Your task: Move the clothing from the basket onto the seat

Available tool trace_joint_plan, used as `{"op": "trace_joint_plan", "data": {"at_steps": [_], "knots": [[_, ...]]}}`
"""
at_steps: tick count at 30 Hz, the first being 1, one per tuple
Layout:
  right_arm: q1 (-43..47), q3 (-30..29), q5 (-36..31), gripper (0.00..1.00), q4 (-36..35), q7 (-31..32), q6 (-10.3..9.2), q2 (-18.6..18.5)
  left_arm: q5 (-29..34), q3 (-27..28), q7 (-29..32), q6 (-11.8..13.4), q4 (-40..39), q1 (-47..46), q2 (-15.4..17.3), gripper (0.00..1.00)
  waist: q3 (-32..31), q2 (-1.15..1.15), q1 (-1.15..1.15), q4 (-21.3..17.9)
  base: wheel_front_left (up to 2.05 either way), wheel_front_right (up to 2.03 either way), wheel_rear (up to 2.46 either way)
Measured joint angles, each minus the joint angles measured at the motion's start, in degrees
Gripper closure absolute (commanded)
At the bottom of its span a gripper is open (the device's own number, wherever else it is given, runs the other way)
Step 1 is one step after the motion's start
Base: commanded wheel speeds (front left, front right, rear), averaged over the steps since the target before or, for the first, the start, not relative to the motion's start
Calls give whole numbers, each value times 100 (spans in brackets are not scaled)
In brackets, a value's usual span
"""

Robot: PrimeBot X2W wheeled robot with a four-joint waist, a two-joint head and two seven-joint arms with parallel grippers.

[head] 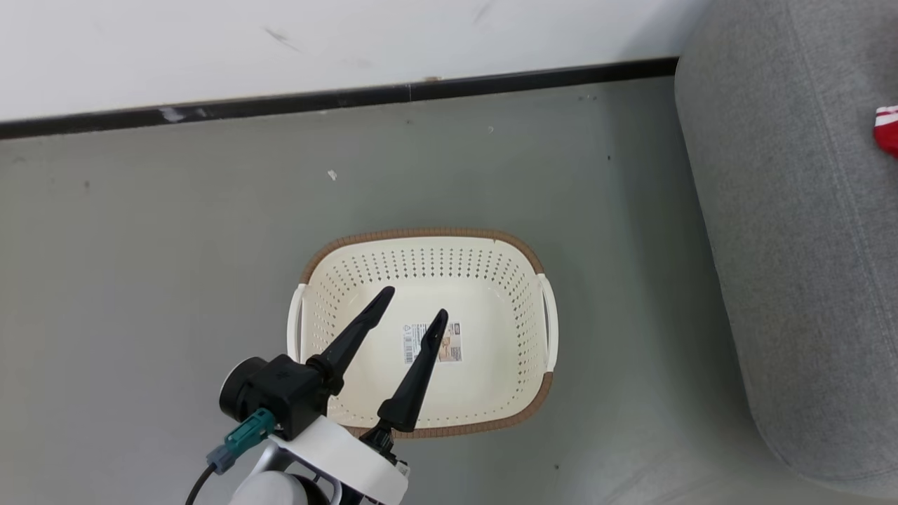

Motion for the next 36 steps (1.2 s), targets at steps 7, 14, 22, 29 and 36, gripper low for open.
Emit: {"op": "trace_joint_plan", "data": {"at_steps": [7,14,22,29,36], "knots": [[362,818,32,0,-872,-1,3,458,-44,257,-238,159,259,91,-18,0,-369,0,0,27,0,0,0],[950,1575,124,0,-1451,0,3,961,-157,581,-487,338,558,337,-33,0,-733,0,0,128,0,0,0],[1650,2347,360,0,-1848,0,4,1293,-282,961,-646,482,935,619,-5,0,-1134,0,0,315,0,0,0],[2399,2750,360,0,-2006,0,4,1266,-368,1218,-715,503,1307,801,51,0,-1465,0,0,503,0,0,0],[2903,2807,358,0,-2201,0,4,1270,-404,1290,-734,492,1615,965,100,0,-1735,0,0,644,0,0,0]]}}
